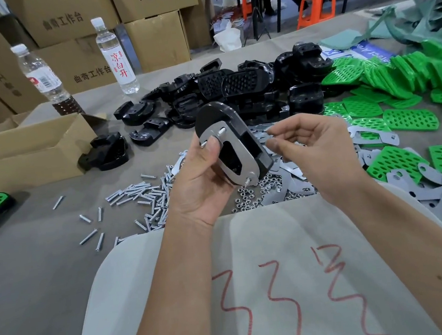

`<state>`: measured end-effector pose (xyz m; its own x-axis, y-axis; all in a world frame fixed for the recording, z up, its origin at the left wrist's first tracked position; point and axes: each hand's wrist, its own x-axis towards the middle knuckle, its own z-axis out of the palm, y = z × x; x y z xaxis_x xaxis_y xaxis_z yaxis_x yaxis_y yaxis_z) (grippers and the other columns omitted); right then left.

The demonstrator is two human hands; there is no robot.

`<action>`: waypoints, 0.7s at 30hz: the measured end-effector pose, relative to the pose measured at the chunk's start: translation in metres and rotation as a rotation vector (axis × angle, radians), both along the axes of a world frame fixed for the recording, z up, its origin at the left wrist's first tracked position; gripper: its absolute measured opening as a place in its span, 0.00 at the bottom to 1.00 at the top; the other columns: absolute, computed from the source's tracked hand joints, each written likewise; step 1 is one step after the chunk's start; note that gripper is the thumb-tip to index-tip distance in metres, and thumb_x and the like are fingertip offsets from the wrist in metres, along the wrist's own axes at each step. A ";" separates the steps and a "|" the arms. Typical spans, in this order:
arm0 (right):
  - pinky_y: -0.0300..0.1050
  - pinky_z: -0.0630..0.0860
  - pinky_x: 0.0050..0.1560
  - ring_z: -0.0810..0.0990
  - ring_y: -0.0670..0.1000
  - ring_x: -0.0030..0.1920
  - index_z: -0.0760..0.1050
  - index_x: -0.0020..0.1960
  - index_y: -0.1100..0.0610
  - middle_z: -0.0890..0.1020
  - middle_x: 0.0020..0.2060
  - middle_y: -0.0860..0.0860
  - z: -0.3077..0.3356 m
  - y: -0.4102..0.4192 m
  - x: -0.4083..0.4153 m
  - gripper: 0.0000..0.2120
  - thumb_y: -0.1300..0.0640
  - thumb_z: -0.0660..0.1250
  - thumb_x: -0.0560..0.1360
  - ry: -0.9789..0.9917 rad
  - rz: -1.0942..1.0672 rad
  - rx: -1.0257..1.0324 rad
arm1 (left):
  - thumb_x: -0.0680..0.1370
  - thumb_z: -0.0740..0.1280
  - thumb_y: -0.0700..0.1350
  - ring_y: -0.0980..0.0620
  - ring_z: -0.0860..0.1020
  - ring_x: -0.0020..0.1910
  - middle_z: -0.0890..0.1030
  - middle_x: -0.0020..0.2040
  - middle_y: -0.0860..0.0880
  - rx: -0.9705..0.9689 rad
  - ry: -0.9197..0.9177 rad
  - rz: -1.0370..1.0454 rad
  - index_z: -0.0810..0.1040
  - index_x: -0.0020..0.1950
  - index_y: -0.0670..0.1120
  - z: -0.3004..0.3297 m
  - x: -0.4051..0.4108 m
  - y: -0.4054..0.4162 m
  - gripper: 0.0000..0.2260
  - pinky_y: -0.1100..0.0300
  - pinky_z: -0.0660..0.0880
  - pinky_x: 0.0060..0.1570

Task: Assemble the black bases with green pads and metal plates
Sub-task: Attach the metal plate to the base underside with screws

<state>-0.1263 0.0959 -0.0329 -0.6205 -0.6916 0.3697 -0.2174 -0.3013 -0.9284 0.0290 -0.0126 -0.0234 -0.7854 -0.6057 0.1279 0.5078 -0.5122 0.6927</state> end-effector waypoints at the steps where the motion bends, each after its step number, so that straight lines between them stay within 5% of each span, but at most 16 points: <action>1: 0.36 0.78 0.38 0.80 0.45 0.36 0.85 0.45 0.54 0.86 0.35 0.48 0.000 0.000 0.001 0.08 0.65 0.79 0.72 -0.007 0.001 -0.007 | 0.56 0.88 0.48 0.46 0.86 0.52 0.86 0.51 0.46 -0.034 -0.001 0.013 0.81 0.60 0.44 0.000 0.000 -0.001 0.35 0.45 0.84 0.53; 4: 0.37 0.77 0.36 0.80 0.46 0.35 0.83 0.44 0.54 0.85 0.36 0.49 0.000 0.000 0.001 0.07 0.65 0.77 0.74 -0.066 0.019 -0.043 | 0.62 0.85 0.41 0.49 0.83 0.50 0.85 0.49 0.48 -0.271 -0.014 0.148 0.75 0.56 0.45 0.004 -0.003 -0.002 0.28 0.51 0.80 0.52; 8: 0.40 0.78 0.35 0.79 0.49 0.34 0.83 0.42 0.54 0.85 0.36 0.52 -0.008 -0.002 -0.006 0.08 0.64 0.77 0.75 -0.089 -0.155 0.014 | 0.72 0.78 0.36 0.57 0.83 0.49 0.85 0.48 0.58 -1.184 -0.448 0.783 0.76 0.47 0.50 0.011 -0.004 -0.003 0.14 0.57 0.79 0.49; 12: 0.41 0.78 0.34 0.79 0.49 0.32 0.83 0.43 0.57 0.85 0.36 0.53 -0.015 -0.004 -0.010 0.05 0.64 0.78 0.74 -0.135 -0.248 0.050 | 0.73 0.72 0.35 0.44 0.79 0.46 0.80 0.45 0.50 -1.768 -0.898 0.702 0.75 0.51 0.53 0.023 -0.009 -0.002 0.15 0.49 0.76 0.43; 18: 0.39 0.77 0.32 0.79 0.48 0.32 0.85 0.45 0.55 0.85 0.36 0.52 -0.013 -0.005 -0.012 0.04 0.63 0.76 0.76 -0.079 -0.275 0.044 | 0.66 0.70 0.28 0.42 0.73 0.38 0.75 0.35 0.48 -1.971 -0.861 0.772 0.77 0.48 0.47 0.037 -0.028 0.004 0.18 0.54 0.62 0.35; 21: 0.40 0.78 0.33 0.81 0.49 0.32 0.85 0.45 0.54 0.86 0.36 0.52 -0.013 -0.004 -0.013 0.06 0.64 0.76 0.76 -0.092 -0.294 0.043 | 0.71 0.71 0.30 0.44 0.76 0.41 0.82 0.38 0.49 -1.963 -0.662 0.944 0.82 0.48 0.44 0.027 -0.029 0.000 0.11 0.50 0.71 0.40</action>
